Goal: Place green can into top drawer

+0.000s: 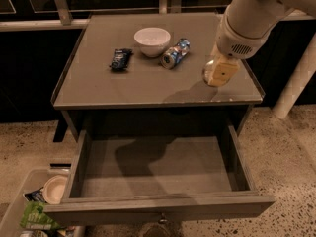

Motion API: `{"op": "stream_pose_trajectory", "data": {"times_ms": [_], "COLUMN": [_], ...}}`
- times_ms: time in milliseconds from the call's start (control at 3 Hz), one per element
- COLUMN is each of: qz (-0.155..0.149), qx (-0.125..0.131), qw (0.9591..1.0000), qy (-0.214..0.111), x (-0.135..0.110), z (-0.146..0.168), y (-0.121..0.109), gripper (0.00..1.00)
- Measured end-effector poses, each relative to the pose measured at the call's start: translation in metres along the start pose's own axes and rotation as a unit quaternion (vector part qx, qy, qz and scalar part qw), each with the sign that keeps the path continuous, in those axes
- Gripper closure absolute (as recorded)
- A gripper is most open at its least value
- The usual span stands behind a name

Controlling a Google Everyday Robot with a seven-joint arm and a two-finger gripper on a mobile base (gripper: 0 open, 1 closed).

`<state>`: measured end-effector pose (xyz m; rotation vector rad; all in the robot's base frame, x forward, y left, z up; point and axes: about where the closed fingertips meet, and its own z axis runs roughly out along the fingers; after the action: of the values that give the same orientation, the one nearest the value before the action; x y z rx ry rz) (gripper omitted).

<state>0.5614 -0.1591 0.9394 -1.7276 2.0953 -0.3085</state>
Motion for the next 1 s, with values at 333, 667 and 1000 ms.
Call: {"op": "stream_pose_trajectory", "data": {"times_ms": [333,667,1000], "qz": [-0.009,-0.025,-0.054], "qx": [-0.002,0.003,0.011], "qw": [0.9999,0.9997,0.9979], "qy": [-0.004,0.005,0.034], "x": [-0.002,-0.008,-0.015], "z": [0.0,-0.01,-0.042], "y": [0.002,0.005,0.037], "gripper": [1.0,1.0,1.0]}}
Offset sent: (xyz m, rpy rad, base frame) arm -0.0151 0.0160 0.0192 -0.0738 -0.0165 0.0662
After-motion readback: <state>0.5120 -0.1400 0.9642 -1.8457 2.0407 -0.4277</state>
